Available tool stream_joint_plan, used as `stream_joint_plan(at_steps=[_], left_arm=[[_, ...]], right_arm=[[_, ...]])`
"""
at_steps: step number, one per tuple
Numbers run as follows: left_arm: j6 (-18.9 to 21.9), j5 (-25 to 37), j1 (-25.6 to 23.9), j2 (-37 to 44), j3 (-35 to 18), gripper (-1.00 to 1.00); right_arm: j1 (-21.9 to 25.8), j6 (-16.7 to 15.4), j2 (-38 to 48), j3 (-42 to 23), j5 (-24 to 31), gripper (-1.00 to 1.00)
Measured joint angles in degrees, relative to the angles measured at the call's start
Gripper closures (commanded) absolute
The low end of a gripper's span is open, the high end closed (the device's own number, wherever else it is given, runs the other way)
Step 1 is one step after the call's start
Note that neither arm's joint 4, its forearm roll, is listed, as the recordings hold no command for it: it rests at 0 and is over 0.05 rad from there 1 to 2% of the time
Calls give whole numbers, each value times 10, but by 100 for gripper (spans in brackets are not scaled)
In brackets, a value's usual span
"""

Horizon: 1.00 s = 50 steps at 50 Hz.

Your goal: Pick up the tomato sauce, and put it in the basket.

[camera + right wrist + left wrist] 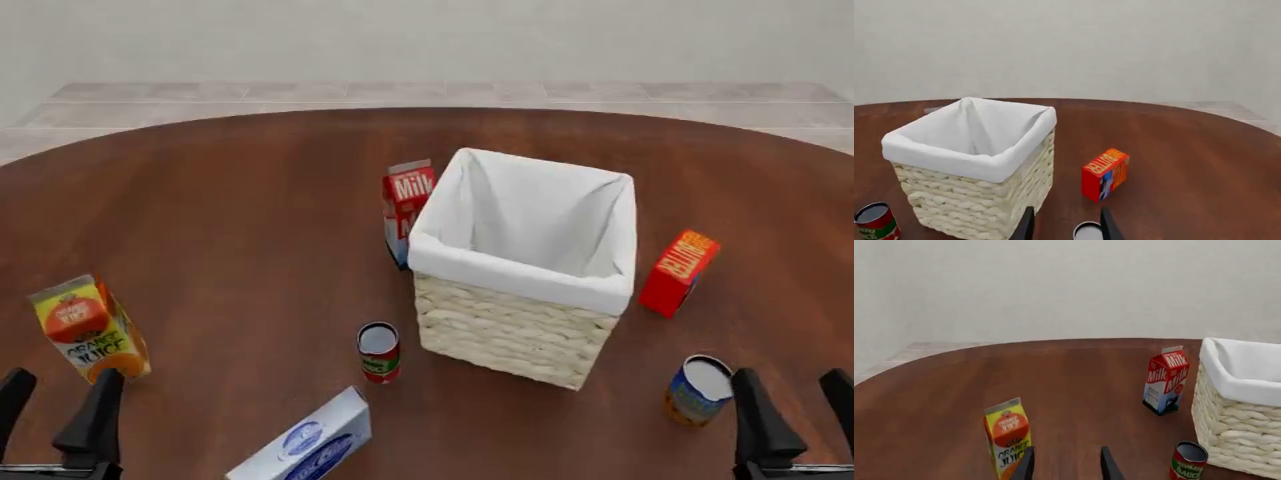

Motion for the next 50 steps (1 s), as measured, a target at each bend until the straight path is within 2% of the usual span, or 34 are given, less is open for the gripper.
stream_joint_plan(at_steps=[20, 32, 50], left_arm=[[9, -4, -2, 19, 1, -100], [6, -28, -12, 68, -4, -100], [20, -1, -78, 211, -111, -100]], right_arm=[[6, -1, 2, -1, 0, -100], [7, -1, 5, -1, -4, -100], [7, -2, 6, -1, -5, -100]])
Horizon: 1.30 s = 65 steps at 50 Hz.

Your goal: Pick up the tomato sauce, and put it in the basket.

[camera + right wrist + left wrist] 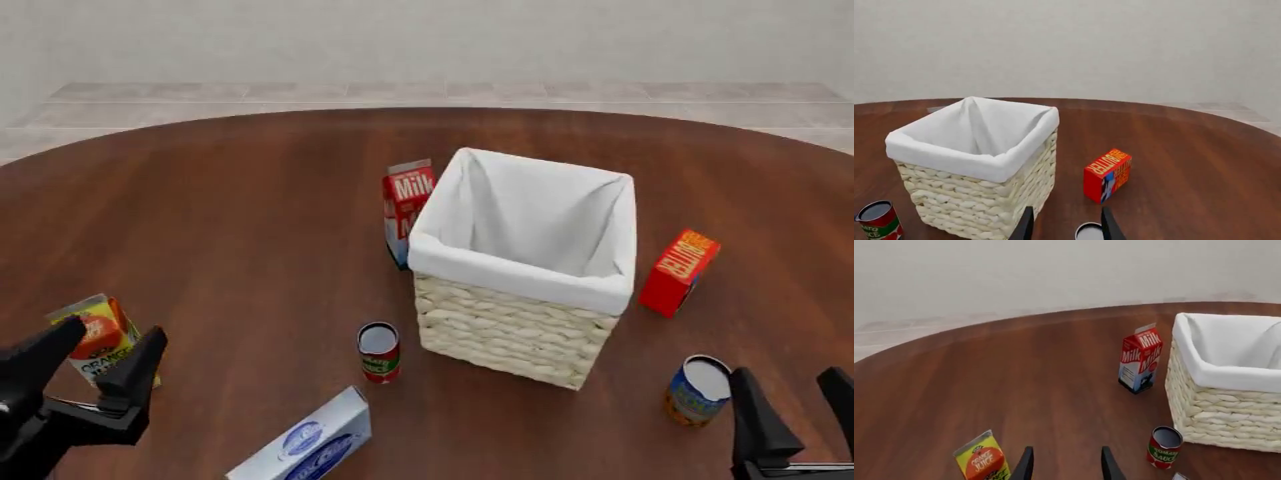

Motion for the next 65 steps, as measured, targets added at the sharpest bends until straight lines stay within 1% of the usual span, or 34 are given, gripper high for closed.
stream_joint_plan(at_steps=[14, 28, 43, 50, 56, 65], left_arm=[[28, 25, -64, 140, -109, -100], [56, 29, -100, 256, -167, -100], [81, 94, -139, 367, -258, -100], [75, 127, -157, 420, -300, -100], [79, 142, -169, 454, -325, -100], [70, 168, -187, 498, -364, -100]], right_arm=[[0, 0, 2, 1, -3, -100], [1, 0, 3, 1, -4, -100], [1, 0, 5, 1, -6, -100], [1, 0, 5, 1, -7, -100], [1, 0, 6, 2, -7, -100], [1, 0, 6, 2, -8, -100]])
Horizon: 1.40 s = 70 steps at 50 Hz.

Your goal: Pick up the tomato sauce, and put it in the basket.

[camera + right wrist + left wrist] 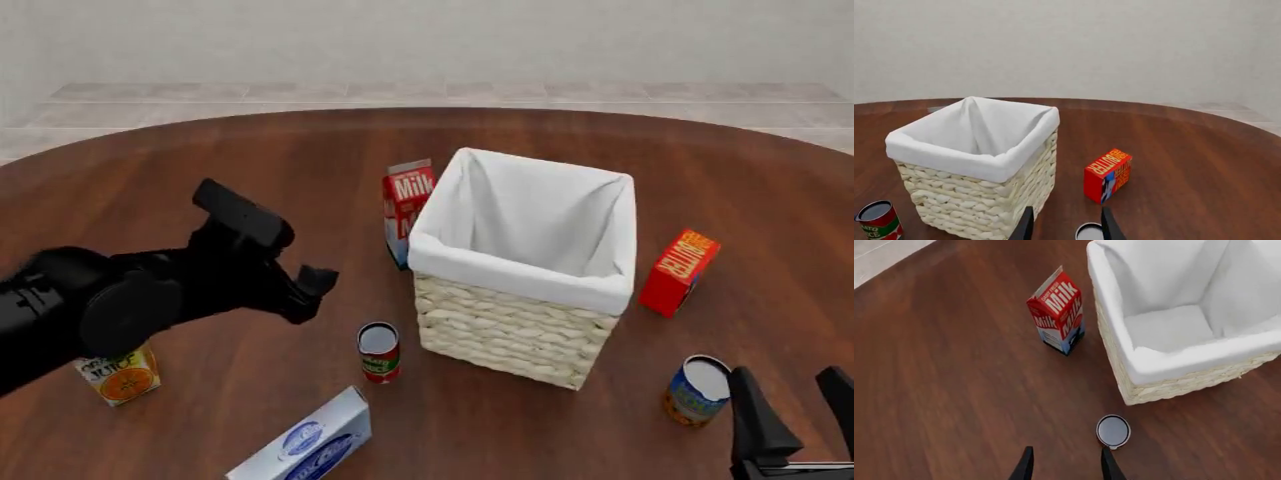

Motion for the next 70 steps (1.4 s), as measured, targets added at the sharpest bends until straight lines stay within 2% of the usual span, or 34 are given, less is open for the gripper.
stream_joint_plan(at_steps=[14, 28, 49, 70], left_arm=[[-19, 16, -36, 65, -47, -100], [-57, 15, -72, 130, -77, -100], [-97, -23, -95, 191, -63, -100], [-108, -60, -85, 221, -39, -100]], right_arm=[[0, 0, 0, 0, 0, -100], [0, 0, 0, 0, 0, -100], [0, 0, 0, 0, 0, -100], [0, 0, 0, 0, 0, -100]])
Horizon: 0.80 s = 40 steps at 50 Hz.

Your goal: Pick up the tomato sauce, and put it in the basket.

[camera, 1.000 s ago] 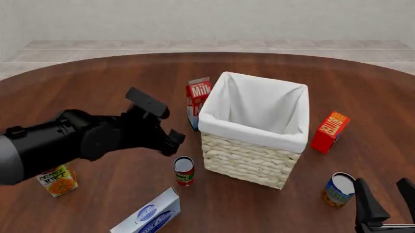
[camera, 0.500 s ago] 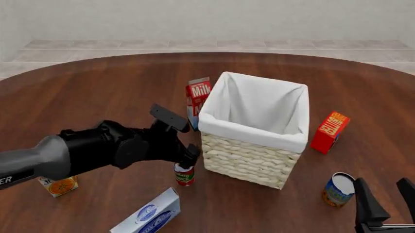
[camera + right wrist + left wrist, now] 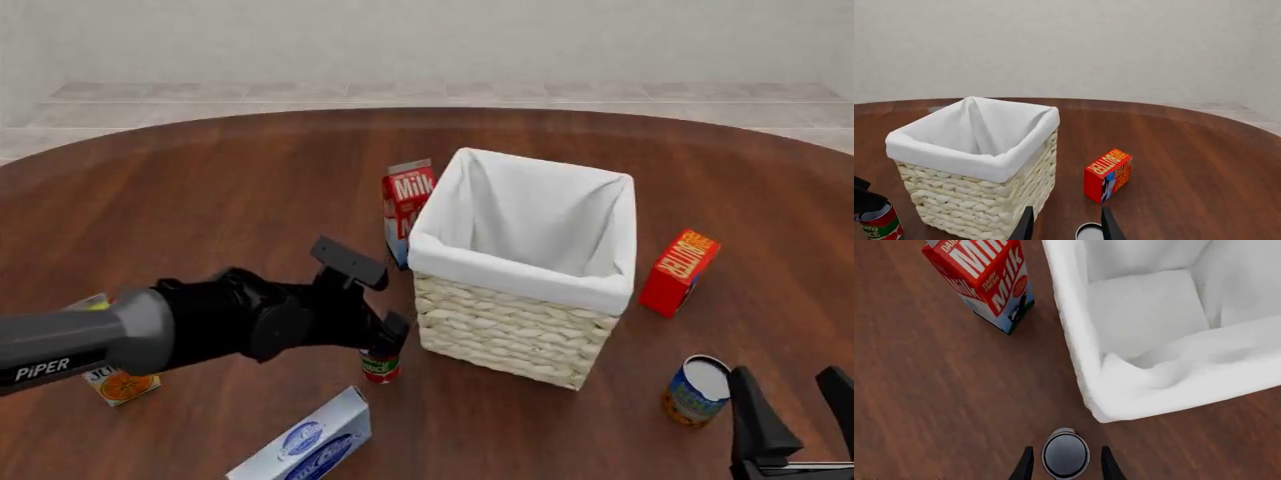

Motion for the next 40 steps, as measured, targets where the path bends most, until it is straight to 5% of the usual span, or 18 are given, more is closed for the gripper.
stream_joint_plan(at_steps=[40], left_arm=[[-13, -54, 1, 66, 37, -100]], right_arm=[[0, 0, 0, 0, 0, -100]])
